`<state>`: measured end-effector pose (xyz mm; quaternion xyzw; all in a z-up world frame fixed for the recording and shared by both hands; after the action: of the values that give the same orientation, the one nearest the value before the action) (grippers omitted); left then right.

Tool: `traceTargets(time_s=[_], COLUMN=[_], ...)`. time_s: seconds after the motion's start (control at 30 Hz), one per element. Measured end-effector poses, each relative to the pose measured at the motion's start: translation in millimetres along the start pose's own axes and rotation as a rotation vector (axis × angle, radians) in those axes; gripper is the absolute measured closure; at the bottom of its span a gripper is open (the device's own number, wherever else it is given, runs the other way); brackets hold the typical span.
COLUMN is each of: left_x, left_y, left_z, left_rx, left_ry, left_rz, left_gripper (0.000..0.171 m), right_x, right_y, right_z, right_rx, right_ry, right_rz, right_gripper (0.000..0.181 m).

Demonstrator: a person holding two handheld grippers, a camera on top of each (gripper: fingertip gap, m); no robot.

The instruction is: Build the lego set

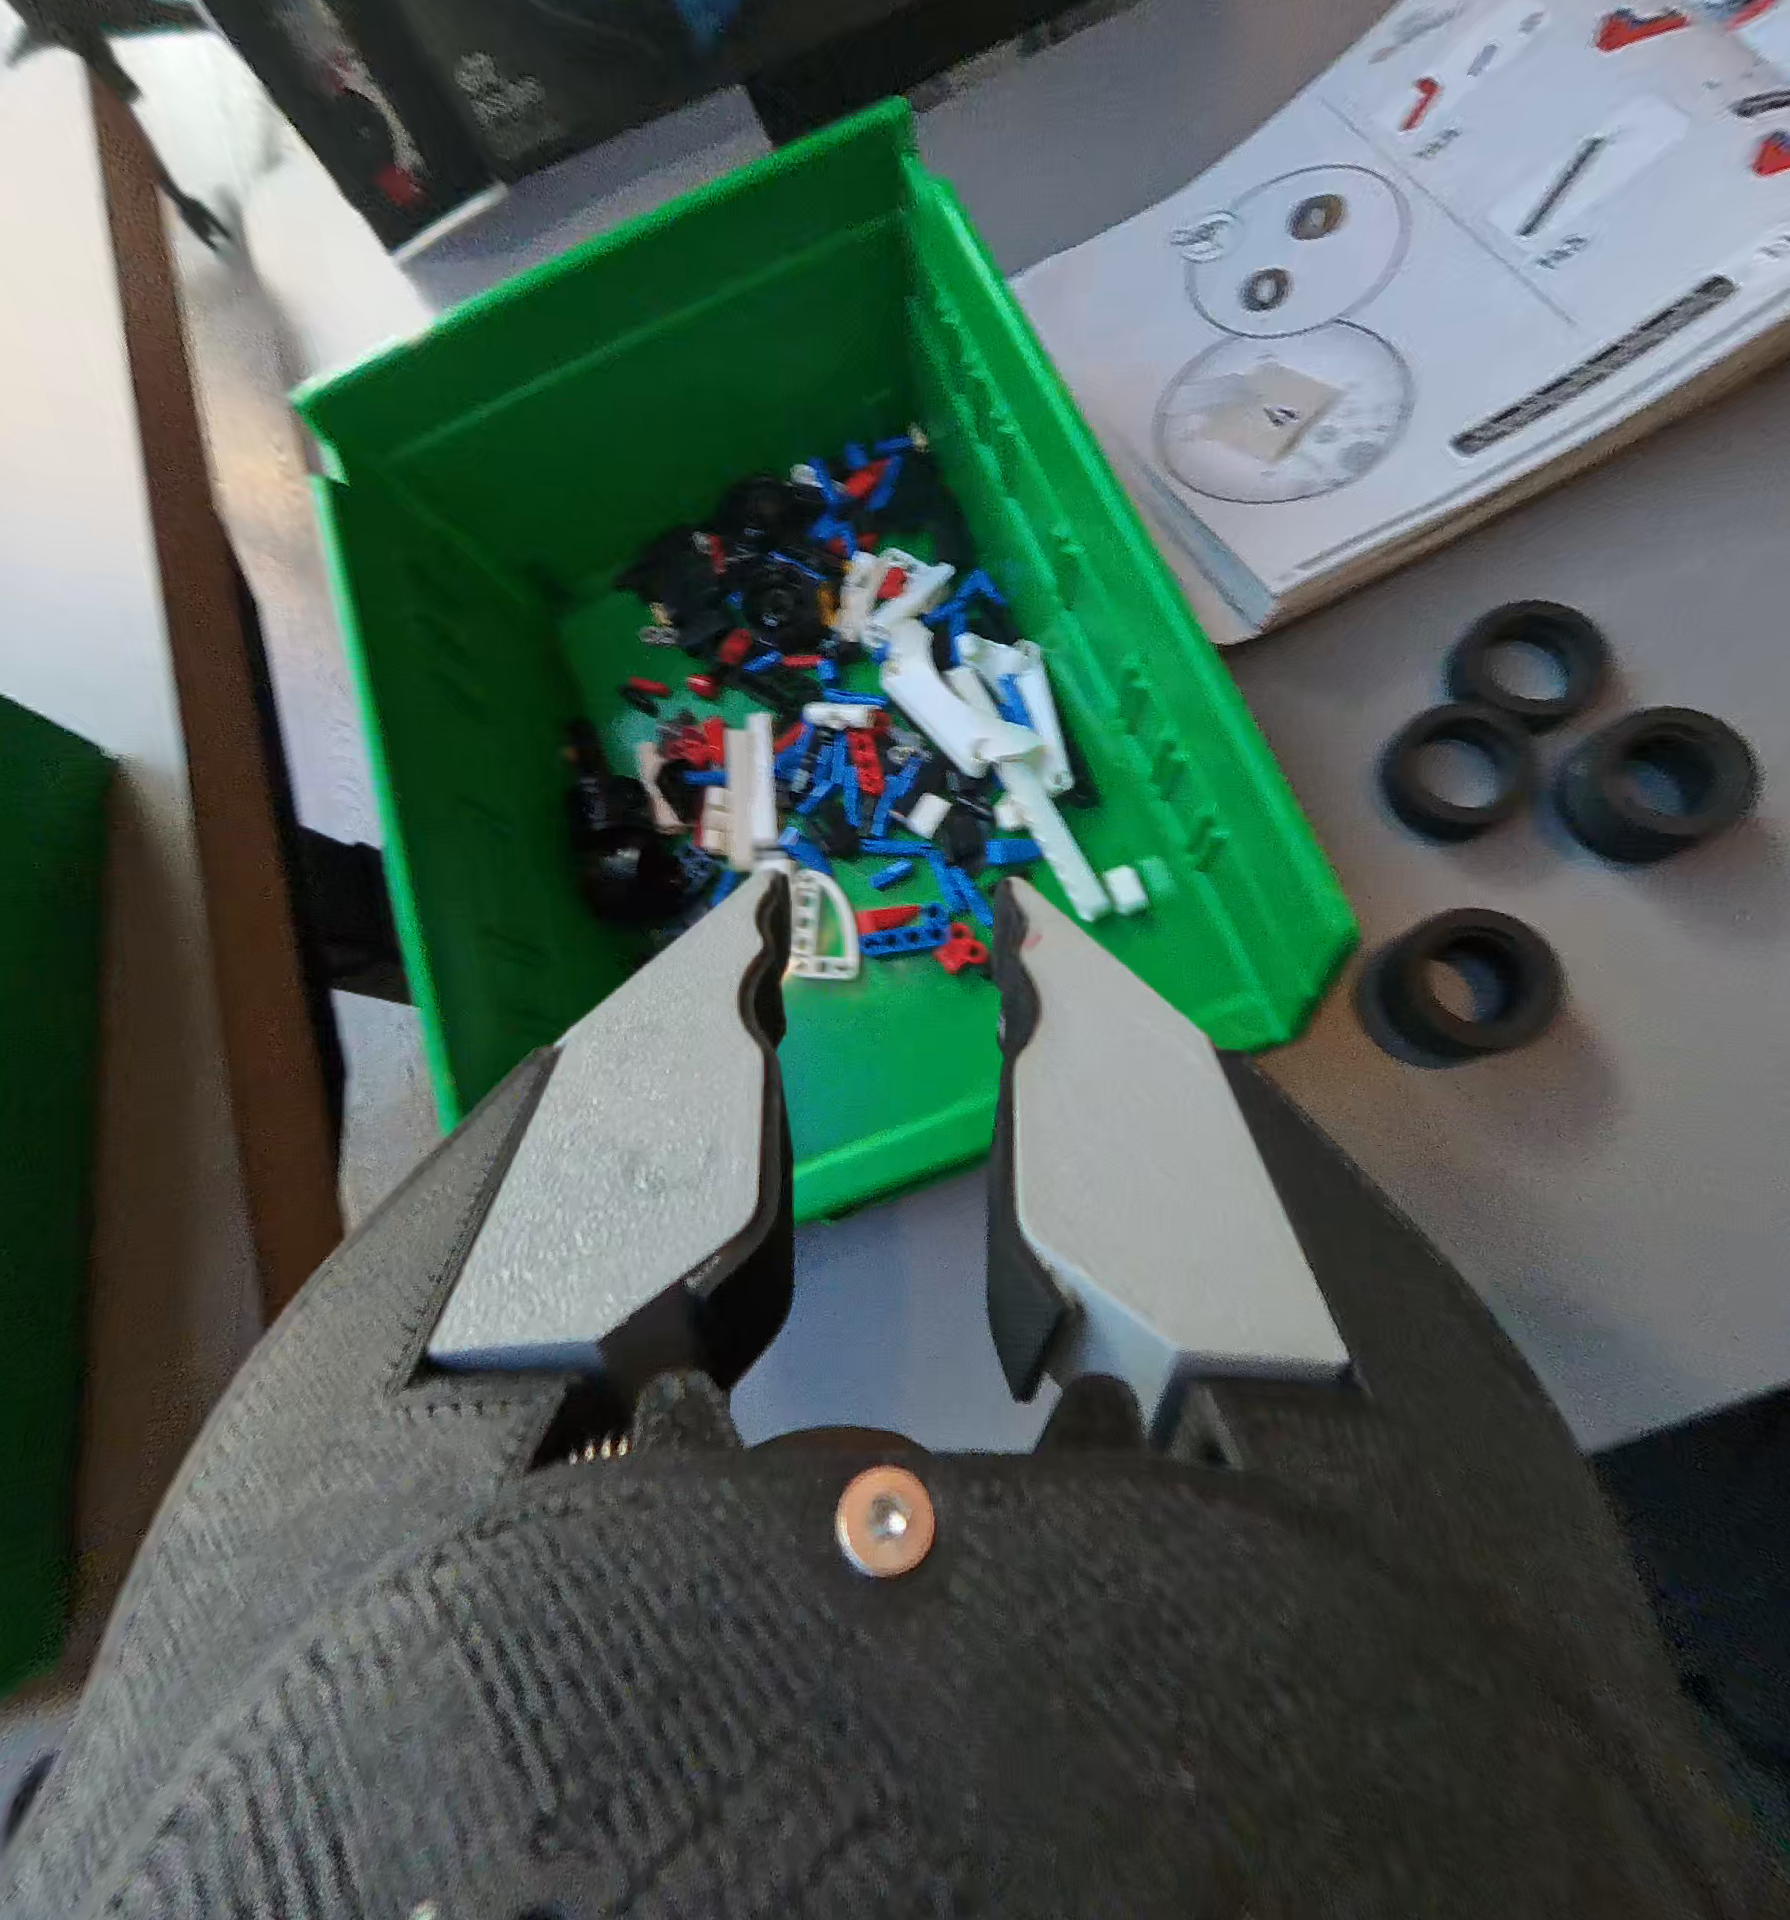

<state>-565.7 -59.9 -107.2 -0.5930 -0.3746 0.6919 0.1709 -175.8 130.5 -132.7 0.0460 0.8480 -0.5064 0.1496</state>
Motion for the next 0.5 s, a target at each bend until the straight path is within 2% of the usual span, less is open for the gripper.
traceTargets(time_s=[0.03,0.1,0.27,0.5], left_x=[3.7,21.1,74.3,112.0], left_y=[-6.8,-10.4,0.4,19.3], left_z=[10.3,14.2,8.8,-2.9], left_rx=[0.006,0.038,0.143,0.148], left_ry=[0.0,0.089,0.17,0.238], left_rz=[-0.008,0.051,0.233,0.434], left_gripper=[0.137,0.14,0.149,0.152], right_x=[2.7,7.4,12.9,6.0], right_y=[-2.5,-6.6,-10.3,-8.3], right_z=[0.3,2.0,11.0,15.5], right_rx=[-0.01,-0.022,-0.037,-0.028], right_ry=[-0.001,-0.003,-0.026,-0.016], right_rz=[0.004,0.007,0.03,0.043], right_gripper=[0.181,0.181,0.181,0.181])
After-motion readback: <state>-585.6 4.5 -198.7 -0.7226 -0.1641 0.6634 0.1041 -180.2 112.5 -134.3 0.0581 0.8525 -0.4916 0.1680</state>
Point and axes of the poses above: each gripper's, where its closed fingertips meet, x out along the fingers, y out of its underside, z = x × y across the jaws, the point moved 6 cm from there along -x, back along the fingers, and after that the axes turned 13 degrees about -x, right-handed, at the moved point
